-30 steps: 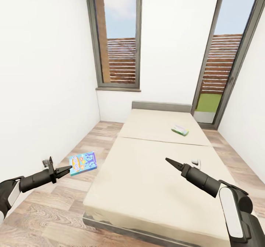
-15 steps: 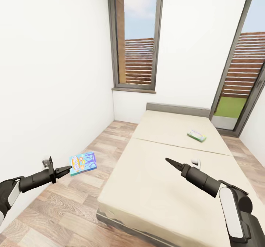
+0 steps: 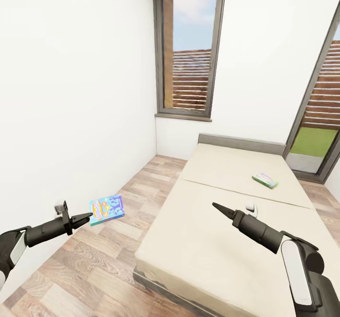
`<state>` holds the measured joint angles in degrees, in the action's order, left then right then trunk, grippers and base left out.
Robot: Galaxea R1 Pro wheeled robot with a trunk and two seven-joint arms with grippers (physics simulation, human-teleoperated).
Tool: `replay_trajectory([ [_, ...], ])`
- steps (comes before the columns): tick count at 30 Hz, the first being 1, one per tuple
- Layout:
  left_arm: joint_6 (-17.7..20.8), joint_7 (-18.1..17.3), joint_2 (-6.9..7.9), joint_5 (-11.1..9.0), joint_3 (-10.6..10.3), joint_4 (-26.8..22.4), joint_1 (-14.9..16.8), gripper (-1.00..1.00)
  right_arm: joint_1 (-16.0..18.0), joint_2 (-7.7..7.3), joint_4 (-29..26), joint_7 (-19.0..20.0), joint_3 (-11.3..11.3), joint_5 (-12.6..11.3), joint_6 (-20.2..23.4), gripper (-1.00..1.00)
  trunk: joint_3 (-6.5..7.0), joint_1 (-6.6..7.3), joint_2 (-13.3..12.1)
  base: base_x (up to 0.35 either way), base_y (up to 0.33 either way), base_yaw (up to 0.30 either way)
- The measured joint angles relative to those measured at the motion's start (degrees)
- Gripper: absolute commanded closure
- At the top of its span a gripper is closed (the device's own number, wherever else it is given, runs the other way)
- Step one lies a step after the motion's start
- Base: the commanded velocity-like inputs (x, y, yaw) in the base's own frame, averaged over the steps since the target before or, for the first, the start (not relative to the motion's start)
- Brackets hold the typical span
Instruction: Put all the toys in the child's room - the three board games (two on the bed and one on the table), the two jigsaw puzzles on the table, and the tennis ball on the table - inside the toy box on the table in the child's room.
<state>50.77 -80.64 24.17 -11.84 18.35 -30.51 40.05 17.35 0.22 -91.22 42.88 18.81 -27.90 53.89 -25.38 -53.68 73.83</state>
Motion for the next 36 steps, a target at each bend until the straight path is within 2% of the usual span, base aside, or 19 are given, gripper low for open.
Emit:
replay_trajectory([
  [8, -0.3, 0.1, 0.01, 0.0, 0.0, 0.0, 0.0, 1.0, 0.0, 0.02, 0.0, 0.1, 0.0, 0.0, 0.0, -1.0, -0.24, 0.23, -0.4, -0.001, 0.0, 0.068],
  [24, -0.4, 0.1, -0.14, 0.1, 0.0, 0.0, 0.0, 1.0, 0.0, -0.02, 0.0, 0.1, 0.0, 0.0, 0.0, -1.0, -0.36, 0.22, -0.4, -0.165, -0.098, 0.271],
  [29, -0.4, 0.0, -0.14, 0.1, 0.0, 0.0, 0.0, 1.0, 0.0, 0.01, 0.0, 0.1, -0.1, 0.0, 0.0, -1.0, 0.54, 1.32, -2.4, -0.009, -0.007, 0.253],
  [36, -0.3, 0.1, -0.13, 0.0, 0.0, 0.0, 0.0, 1.0, 0.0, 0.02, 0.0, 0.1, -0.1, 0.0, 0.0, -1.0, 1.79, 2.86, -5.2, -0.001, -0.001, 0.06],
])
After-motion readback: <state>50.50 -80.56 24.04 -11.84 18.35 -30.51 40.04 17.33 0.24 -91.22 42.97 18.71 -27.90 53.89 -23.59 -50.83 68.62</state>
